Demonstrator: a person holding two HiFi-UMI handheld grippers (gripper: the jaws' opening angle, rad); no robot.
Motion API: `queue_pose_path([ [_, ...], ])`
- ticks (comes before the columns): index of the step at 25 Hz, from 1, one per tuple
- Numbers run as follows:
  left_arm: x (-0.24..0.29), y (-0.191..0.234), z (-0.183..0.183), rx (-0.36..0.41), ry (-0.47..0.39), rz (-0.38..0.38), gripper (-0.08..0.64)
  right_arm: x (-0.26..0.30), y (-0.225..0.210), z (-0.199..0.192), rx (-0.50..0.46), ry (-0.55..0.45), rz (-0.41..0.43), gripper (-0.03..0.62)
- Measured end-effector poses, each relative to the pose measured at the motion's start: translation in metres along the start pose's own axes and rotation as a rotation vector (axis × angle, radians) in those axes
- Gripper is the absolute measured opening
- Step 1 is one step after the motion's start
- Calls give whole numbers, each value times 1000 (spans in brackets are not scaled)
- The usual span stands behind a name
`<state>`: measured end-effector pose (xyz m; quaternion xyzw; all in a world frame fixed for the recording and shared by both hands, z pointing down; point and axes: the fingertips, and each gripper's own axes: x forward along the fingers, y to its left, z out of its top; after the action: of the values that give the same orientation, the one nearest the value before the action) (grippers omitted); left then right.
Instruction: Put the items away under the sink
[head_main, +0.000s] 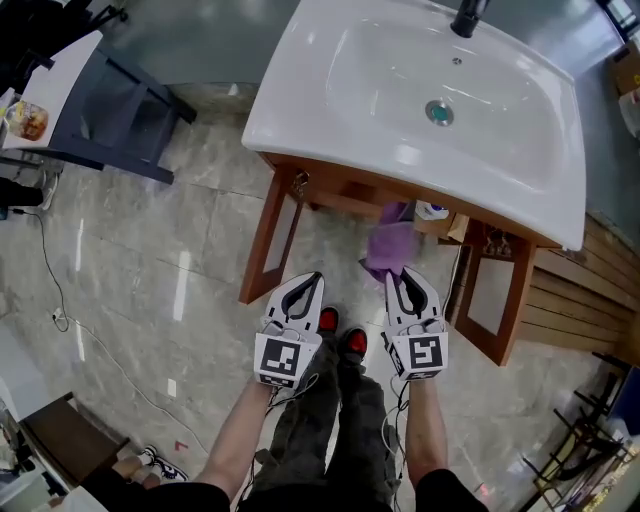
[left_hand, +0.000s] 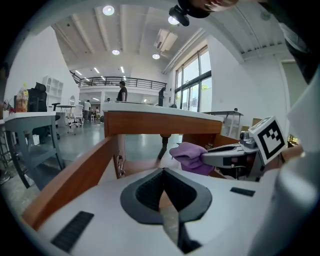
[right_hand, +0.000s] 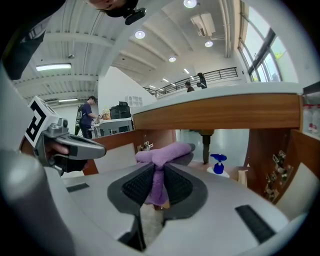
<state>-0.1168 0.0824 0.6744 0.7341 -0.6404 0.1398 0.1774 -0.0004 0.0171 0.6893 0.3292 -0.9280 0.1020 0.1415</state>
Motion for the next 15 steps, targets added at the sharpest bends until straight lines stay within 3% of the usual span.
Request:
queue_pose_path([
  [15,79,29,-54,20,-37,-8,6,87,-39,-61,23,-38,-13,78],
])
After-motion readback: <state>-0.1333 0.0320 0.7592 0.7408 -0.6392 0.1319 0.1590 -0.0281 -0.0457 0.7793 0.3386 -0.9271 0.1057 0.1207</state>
